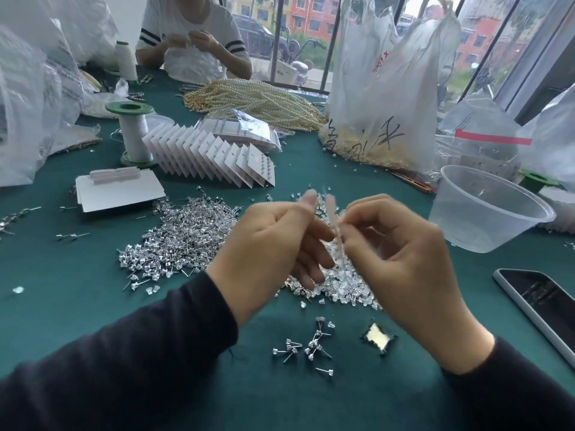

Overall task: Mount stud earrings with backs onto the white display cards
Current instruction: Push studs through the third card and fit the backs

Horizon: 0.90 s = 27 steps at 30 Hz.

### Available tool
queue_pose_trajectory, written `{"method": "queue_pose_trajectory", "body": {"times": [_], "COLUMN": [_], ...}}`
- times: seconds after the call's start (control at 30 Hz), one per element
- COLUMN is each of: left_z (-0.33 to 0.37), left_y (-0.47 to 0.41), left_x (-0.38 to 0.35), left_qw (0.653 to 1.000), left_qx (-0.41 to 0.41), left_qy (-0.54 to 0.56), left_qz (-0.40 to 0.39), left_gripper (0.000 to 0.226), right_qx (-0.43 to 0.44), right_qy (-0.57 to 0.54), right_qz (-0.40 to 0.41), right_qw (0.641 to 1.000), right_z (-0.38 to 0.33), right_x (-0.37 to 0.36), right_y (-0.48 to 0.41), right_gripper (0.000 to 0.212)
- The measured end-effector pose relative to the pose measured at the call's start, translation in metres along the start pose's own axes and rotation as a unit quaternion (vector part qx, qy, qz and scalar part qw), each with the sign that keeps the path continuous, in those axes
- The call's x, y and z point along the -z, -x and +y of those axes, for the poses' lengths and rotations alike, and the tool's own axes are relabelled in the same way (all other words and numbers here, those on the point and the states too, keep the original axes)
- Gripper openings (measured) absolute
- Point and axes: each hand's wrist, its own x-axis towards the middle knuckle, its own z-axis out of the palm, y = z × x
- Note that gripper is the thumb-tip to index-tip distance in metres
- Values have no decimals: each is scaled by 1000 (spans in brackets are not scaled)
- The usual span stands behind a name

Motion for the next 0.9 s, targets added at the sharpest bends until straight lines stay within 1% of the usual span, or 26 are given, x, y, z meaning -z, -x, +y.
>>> {"method": "queue_pose_trajectory", "body": {"times": [0.03,0.07,0.1,0.13,0.17,0.23,0.3,0.33,0.37,0.47,0.6,0.73,0.8,0.9], "left_z": [1,0,-1,-2,-4,-8,-9,-9,-9,-10,-12,-10,-9,-6], "left_y": [-1,-1,-1,1,3,6,7,7,7,7,10,8,7,4], "left_x": [3,6,8,8,8,6,4,4,4,3,1,1,2,5], "left_qw": [999,990,969,939,911,877,861,858,857,859,856,855,860,885], "left_qx": [-13,-39,-65,-82,-92,-94,-96,-101,-105,-114,-134,-137,-134,-124], "left_qy": [-38,-124,-228,-318,-381,-438,-458,-461,-461,-454,-454,-453,-451,-424], "left_qz": [-23,-46,-76,-105,-133,-175,-201,-204,-204,-206,-210,-210,-198,-149], "left_gripper": [33,24,14,8,7,11,11,10,10,11,13,12,10,12], "right_qx": [-29,-58,-87,-115,-143,-185,-214,-226,-237,-275,-321,-339,-338,-343], "right_qy": [-41,-80,-114,-147,-177,-229,-281,-308,-330,-377,-410,-447,-459,-464], "right_qz": [14,30,49,67,82,98,90,84,80,64,30,-4,-20,-46], "right_qw": [999,995,988,980,970,951,931,920,910,882,853,828,822,816], "right_z": [1,2,3,5,6,8,7,6,6,7,10,11,9,7], "right_x": [5,9,13,15,17,18,17,17,18,18,18,18,18,19], "right_y": [-3,-5,-6,-8,-9,-11,-12,-12,-12,-13,-14,-14,-13,-13], "right_gripper": [9,12,15,18,20,21,15,7,6,16,25,20,19,19]}}
